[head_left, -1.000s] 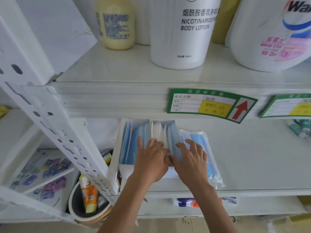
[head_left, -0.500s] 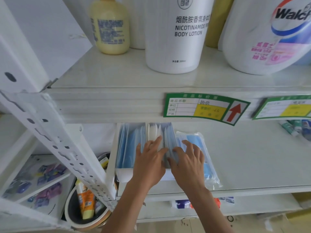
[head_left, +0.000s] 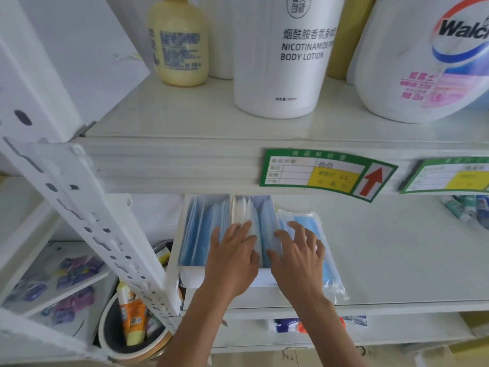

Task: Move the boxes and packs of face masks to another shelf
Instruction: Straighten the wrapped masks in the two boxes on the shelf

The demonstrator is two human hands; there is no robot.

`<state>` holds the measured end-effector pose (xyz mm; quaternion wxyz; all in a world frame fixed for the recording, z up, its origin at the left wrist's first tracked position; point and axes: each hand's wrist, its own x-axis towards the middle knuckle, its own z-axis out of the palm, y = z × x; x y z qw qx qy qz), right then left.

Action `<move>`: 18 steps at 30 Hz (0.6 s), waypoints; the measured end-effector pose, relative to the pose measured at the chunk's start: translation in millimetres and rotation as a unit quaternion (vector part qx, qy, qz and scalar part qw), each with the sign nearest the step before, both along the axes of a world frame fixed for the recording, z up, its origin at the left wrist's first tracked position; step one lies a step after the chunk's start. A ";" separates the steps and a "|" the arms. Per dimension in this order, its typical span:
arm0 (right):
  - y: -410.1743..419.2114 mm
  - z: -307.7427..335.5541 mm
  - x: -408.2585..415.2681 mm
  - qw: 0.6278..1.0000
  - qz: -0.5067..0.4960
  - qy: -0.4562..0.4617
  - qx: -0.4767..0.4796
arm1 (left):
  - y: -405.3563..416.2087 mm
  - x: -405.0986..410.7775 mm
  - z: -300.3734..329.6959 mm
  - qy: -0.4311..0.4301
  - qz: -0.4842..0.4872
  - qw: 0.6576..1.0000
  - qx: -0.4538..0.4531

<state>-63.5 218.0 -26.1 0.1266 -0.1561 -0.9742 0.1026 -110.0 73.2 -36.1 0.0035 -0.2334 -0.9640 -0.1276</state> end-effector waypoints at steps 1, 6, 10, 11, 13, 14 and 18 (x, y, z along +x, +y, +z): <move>-0.5 -0.2 0.5 1.000 0.005 -0.001 0.010 | 0.4 -0.1 1.4 -0.002 0.005 1.000 0.006; 0.4 0.6 1.8 0.998 0.032 -0.026 0.041 | 7.0 -1.4 5.3 -0.011 0.030 0.999 0.003; -4.5 -1.5 -1.9 0.992 0.081 -0.084 0.042 | 10.9 -2.1 7.5 -0.019 0.030 0.999 0.030; -5.7 -0.7 -3.3 0.991 0.089 -0.089 0.043 | 11.6 -2.1 7.5 -0.017 0.029 0.999 0.029; -8.8 2.3 -3.9 0.989 0.107 -0.093 0.051 | 11.7 -1.8 6.5 -0.006 0.029 0.999 0.024; -10.4 3.8 -3.4 0.987 0.115 -0.095 0.054 | 11.6 -1.4 5.9 0.004 0.031 0.999 0.025; -14.4 6.3 -1.6 0.986 0.112 -0.116 0.036 | 12.4 -1.1 3.8 0.028 0.024 0.999 0.011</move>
